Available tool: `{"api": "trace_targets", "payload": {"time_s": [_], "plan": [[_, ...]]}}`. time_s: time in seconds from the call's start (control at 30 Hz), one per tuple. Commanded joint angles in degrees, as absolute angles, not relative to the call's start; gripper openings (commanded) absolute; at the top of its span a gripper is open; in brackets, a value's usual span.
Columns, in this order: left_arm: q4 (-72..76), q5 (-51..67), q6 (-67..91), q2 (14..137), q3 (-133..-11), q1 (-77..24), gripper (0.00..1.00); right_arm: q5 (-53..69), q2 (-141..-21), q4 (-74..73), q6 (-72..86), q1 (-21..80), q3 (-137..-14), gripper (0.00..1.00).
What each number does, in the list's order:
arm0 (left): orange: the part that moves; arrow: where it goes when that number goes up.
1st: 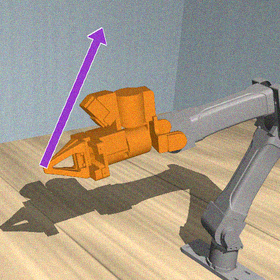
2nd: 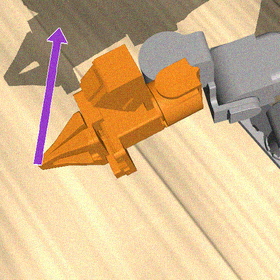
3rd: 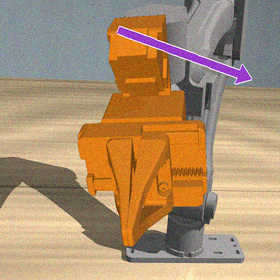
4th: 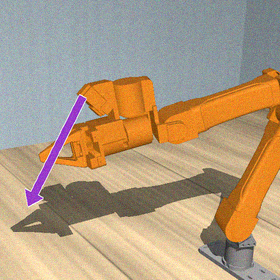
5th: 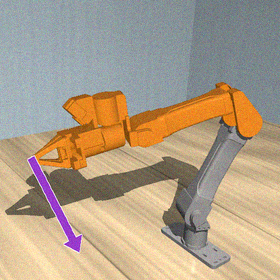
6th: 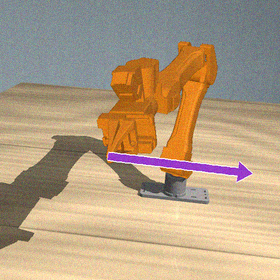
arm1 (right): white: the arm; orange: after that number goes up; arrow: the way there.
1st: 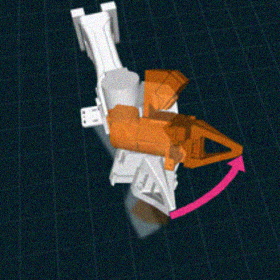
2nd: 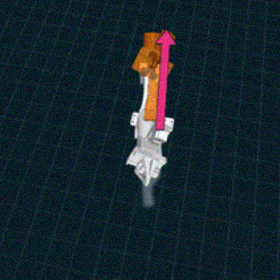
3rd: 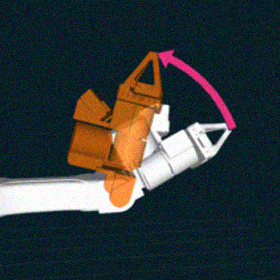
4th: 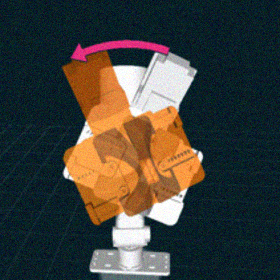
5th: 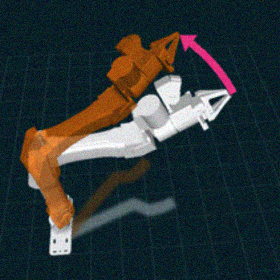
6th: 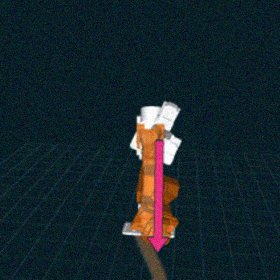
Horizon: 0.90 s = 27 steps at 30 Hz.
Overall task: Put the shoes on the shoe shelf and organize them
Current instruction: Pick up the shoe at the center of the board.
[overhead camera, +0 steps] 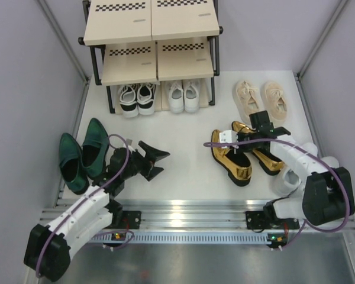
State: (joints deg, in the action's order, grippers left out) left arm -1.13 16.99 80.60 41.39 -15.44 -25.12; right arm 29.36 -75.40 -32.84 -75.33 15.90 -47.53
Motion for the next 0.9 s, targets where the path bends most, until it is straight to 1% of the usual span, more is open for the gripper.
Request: {"api": "trace_targets", "payload": {"time_s": [0.0,0.13,0.33,0.53,0.6,0.63,0.7,0.77,0.8,0.87], "plan": [[12.11,22.14,83.32,46.91,-18.19,-25.57,0.98,38.93,-70.58,-33.92,-68.03,17.57,-53.52,0.0],[17.47,26.36,83.06,57.53,-22.66,-26.98,0.98,41.74,-66.55,-33.23,-63.22,22.58,-55.1,0.0],[20.65,29.18,82.53,68.18,-30.93,-29.7,0.98,42.01,-63.37,-29.1,-54.34,31.02,-56.25,0.0],[23.64,29.71,84.72,72.16,-34.36,-31.38,0.97,40.26,-61.53,-24.97,-48.79,37.08,-57.66,0.0],[23.64,29.53,85.25,72.33,-34.54,-31.55,0.94,39.12,-61.52,-22.95,-47.38,38.75,-57.57,0.0],[23.64,29.27,85.6,72.25,-34.54,-31.55,0.91,38.59,-61.96,-22.68,-47.29,39.19,-57.57,0.0],[23.64,29.27,86.04,71.9,-34.37,-31.55,0.79,37.54,-62.4,-22.15,-46.67,40.16,-57.48,0.0],[23.64,29.53,86.05,71.63,-34.1,-31.55,0.71,37.09,-62.93,-21.62,-46.5,40.43,-57.31,0.0],[23.64,29.62,86.04,71.37,-34.01,-31.47,0.6,36.92,-63.02,-21.45,-46.41,40.43,-57.3,0.0],[23.64,29.36,85.34,71.02,-33.49,-31.47,0.46,37.09,-63.19,-21.45,-46.23,40.52,-57.39,0.0]]}}
